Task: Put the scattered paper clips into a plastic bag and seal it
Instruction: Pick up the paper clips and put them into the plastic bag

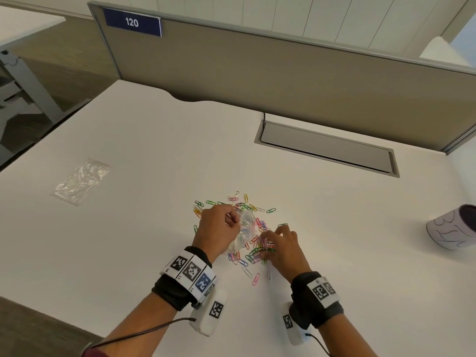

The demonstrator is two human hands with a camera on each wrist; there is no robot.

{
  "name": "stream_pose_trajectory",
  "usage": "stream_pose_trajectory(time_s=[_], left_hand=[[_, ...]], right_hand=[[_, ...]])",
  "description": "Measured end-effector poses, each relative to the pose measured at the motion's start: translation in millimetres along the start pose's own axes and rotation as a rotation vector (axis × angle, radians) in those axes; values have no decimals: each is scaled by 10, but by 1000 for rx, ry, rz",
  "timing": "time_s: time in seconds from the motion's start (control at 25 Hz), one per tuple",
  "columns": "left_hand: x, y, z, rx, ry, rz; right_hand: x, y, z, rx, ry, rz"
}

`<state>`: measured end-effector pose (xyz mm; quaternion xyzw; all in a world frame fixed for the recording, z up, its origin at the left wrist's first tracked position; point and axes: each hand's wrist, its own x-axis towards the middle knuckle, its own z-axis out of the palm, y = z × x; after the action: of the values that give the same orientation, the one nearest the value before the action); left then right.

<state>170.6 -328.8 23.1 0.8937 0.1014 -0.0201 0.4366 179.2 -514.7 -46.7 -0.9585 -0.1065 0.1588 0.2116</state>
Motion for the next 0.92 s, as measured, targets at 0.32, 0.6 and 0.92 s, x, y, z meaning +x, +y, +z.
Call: stream_pose_trajectory(time_s=[0.32,0.6,0.92], left_hand=[[11,7,1,-14,-4,-9],[-5,43,0,-25,1,-6],[-12,52,23,-42,6,-7]], right_hand=[[41,18,16,20,139,-27],[-54,155,-181,705,240,165],[-157,-264,-542,1190,42,33]])
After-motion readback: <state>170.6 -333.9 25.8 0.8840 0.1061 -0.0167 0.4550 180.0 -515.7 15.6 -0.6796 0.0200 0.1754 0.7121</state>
